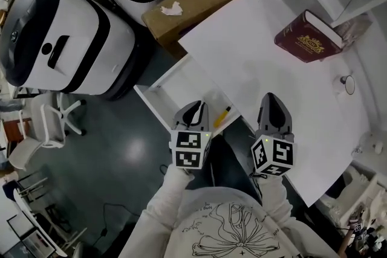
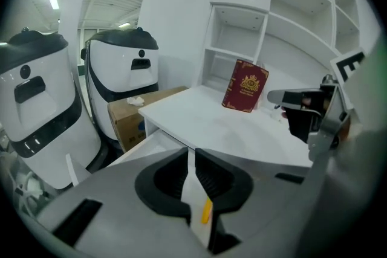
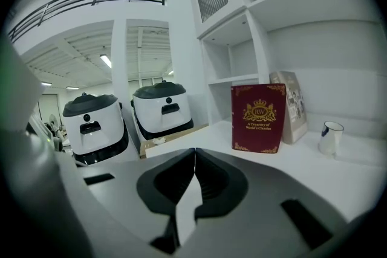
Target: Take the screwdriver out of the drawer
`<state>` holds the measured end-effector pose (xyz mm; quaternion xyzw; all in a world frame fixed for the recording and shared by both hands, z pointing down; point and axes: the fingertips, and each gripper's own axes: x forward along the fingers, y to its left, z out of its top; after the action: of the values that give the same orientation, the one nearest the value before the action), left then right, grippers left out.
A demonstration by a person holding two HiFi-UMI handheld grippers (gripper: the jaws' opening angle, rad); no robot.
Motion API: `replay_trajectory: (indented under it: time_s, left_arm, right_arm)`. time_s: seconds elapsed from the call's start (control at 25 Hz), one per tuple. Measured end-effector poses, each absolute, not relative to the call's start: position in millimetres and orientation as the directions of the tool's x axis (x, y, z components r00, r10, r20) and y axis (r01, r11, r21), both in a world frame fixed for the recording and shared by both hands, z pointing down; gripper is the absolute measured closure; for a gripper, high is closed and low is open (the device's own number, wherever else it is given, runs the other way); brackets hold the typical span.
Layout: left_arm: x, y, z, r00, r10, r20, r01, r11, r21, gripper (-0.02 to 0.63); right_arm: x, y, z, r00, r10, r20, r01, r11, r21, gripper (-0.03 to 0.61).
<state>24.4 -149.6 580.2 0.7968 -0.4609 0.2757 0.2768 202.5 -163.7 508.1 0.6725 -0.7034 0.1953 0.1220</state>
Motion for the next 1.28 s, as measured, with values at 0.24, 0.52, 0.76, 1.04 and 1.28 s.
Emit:
replay_trajectory:
  time_s: [0.24,0.52,0.76,1.04,1.28]
  left_arm:
    - [37.6,-150.9,612.7,0.486,-0.482,0.729,-0.85,-0.457,0.264,0.563]
    - [61.1,-146.0,674.2,0.537,-0.32,0.78,-0.788,-0.519,0.33,0.513]
    - [81.8,-130.7,727.1,0.548,-0.166,0.82,-0.735,-0.564,0.377,0.49]
    - [104.7,-118.3,777.9,0.539,-0.029,0.842,-0.682,-0.603,0.415,0.456]
    - [107.5,-108.6,810.6,0.504,0.053,0.862,-0.666,-0.612,0.427,0.453]
  right_arm:
    - [199.3,-164.3,527.1,-0.046,-0.883,0.468,-0.994,-0.008,-0.112,0.575]
    - [201.9,-161.5,555.2,0.0,-0.863,0.506,-0.992,-0.064,-0.109,0.575]
    - [208.3,-156.2,576.4,0.054,-0.843,0.535,-0.986,-0.128,-0.102,0.575]
    - [223.4,-147.6,595.3,0.113,-0.818,0.564,-0.977,-0.194,-0.086,0.575]
    - [229.8,-144.1,608.3,0.143,-0.8,0.582,-0.969,-0.234,-0.083,0.575]
